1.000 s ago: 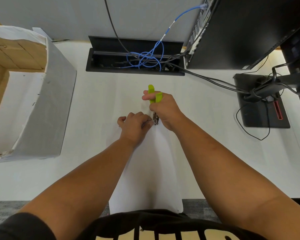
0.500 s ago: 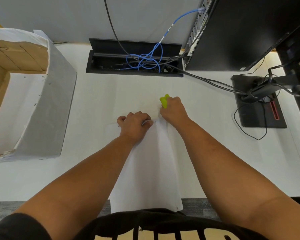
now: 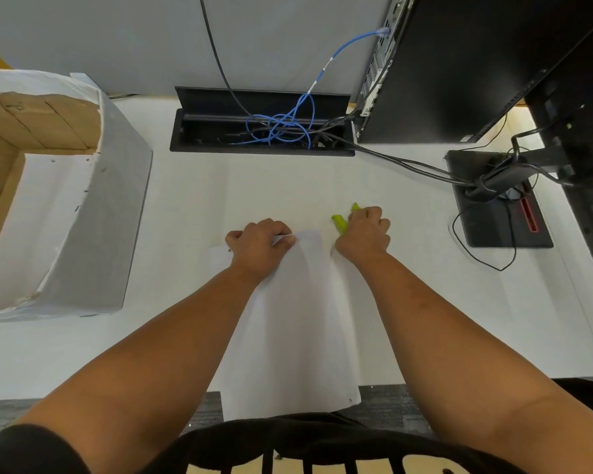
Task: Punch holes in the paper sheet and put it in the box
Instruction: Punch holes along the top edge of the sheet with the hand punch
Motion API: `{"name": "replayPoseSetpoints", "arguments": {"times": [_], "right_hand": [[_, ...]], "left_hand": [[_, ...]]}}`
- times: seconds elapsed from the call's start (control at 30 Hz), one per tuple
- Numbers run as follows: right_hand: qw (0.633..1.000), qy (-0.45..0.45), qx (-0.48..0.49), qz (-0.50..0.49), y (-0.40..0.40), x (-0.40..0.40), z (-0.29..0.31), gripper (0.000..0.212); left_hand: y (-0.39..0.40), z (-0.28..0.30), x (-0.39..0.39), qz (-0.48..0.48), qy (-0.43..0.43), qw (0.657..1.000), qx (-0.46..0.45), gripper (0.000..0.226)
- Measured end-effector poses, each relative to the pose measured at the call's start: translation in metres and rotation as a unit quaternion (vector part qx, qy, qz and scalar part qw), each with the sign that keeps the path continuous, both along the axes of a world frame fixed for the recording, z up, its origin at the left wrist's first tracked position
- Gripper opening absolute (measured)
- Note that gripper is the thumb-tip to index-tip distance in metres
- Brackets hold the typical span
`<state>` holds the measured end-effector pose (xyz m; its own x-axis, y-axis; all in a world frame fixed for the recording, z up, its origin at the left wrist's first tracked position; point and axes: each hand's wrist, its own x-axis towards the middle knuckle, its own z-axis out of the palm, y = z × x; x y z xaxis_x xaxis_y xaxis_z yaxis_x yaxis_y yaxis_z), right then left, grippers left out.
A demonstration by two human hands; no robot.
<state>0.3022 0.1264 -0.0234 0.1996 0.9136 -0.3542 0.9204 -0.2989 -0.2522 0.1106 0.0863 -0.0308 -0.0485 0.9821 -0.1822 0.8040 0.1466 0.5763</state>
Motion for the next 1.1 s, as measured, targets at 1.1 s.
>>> {"name": "replayPoseSetpoints", "arguments": {"times": [1.1], "right_hand": [[0.931, 0.36, -0.025, -0.055, -0.035, -0.031, -0.003, 0.019]], "left_hand": [[-0.004, 0.013, -0.028, 0.038, -0.014, 0.996, -0.075, 0.015]]}}
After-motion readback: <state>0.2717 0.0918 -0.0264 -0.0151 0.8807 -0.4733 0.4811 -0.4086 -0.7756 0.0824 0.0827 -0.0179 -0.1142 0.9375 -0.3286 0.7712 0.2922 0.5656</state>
